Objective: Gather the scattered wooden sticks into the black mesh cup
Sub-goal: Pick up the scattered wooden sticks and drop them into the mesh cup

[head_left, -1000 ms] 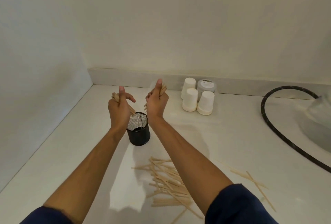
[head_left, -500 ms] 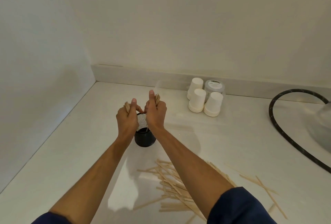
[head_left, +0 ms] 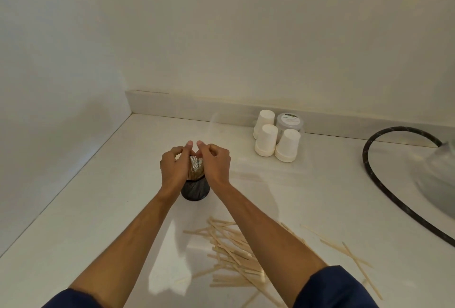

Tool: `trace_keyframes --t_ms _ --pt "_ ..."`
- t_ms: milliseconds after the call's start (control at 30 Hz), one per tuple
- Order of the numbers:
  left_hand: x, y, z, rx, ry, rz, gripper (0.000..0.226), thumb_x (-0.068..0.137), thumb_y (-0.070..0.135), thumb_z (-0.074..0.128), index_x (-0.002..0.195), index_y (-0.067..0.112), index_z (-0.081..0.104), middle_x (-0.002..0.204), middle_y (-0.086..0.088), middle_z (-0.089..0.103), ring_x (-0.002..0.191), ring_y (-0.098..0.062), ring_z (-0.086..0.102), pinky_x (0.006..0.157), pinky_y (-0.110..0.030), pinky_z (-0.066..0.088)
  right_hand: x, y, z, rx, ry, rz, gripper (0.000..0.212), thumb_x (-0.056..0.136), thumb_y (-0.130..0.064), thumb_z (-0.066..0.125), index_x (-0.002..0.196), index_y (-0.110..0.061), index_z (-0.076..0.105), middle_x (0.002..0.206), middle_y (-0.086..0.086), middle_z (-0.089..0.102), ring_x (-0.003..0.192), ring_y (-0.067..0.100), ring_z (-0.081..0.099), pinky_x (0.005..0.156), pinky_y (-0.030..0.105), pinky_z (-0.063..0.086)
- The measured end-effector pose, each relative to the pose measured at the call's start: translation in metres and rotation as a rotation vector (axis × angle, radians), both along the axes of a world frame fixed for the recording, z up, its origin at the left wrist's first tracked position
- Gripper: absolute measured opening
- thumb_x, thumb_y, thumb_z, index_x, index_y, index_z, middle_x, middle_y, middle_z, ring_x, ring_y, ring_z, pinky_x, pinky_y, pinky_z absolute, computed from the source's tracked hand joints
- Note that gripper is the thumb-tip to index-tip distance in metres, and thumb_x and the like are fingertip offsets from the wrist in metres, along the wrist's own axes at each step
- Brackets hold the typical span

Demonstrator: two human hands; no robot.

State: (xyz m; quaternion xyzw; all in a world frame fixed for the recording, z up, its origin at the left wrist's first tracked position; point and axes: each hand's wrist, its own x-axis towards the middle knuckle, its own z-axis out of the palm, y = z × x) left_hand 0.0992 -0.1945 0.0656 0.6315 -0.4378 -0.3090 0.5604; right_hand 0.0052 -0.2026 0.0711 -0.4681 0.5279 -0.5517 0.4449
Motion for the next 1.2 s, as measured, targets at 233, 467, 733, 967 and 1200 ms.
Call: trace_keyframes --t_ms 233,467,733,967,1200 --pt "-0.004 0.022 0.003 -0.134 -0.122 0.113 0.029 0.098 0.034 0.053 0.098 0.011 0.071 0.102 0.002 0.069 0.101 -0.011 0.059 0.073 0.003 0.034 -0.034 0.025 0.007 -0.073 0.056 -0.005 0.031 0.096 -0.024 0.059 0.070 -0.010 0.068 0.065 -0.005 0.067 0.061 -0.003 0.060 0.065 0.006 0.043" --pt "-0.038 0.064 0.006 -0.360 -0.286 -0.013 0.005 0.092 0.024 0.058 0.089 0.024 0.063 0.082 0.020 0.060 0.078 -0.003 0.056 0.070 -0.007 0.041 -0.093 0.051 0.003 -0.087 0.252 0.138 0.020 0.092 -0.025 0.062 0.083 -0.010 0.071 0.076 -0.001 0.072 0.075 0.015 0.068 0.080 0.042 0.056" --pt "-0.077 0.120 -0.037 -0.087 -0.597 -0.538 0.025 0.082 0.032 0.059 0.102 0.019 0.068 0.100 0.007 0.063 0.095 -0.010 0.057 0.080 -0.029 0.045 -0.180 0.095 -0.028 0.066 0.879 0.298 0.026 0.084 -0.048 0.063 0.100 -0.029 0.069 0.100 -0.013 0.069 0.087 0.007 0.065 0.082 0.033 0.053" --pt "-0.085 0.156 -0.064 0.001 -0.887 -0.767 0.063 0.067 0.050 0.056 0.120 0.018 0.067 0.125 -0.003 0.058 0.114 -0.021 0.054 0.098 -0.029 0.036 -0.207 0.123 -0.058 0.067 1.292 0.390 0.056 0.088 -0.060 0.053 0.128 -0.021 0.058 0.130 0.000 0.054 0.112 0.021 0.055 0.088 0.035 0.046" --pt "-0.087 0.166 -0.071 -0.221 -1.049 -0.778 0.034 0.081 0.040 0.066 0.109 0.021 0.071 0.111 -0.002 0.064 0.100 -0.021 0.062 0.083 -0.036 0.048 -0.197 0.125 -0.064 -0.015 1.294 0.388 0.041 0.093 -0.047 0.054 0.127 -0.025 0.059 0.124 -0.002 0.057 0.109 0.021 0.057 0.088 0.036 0.048"
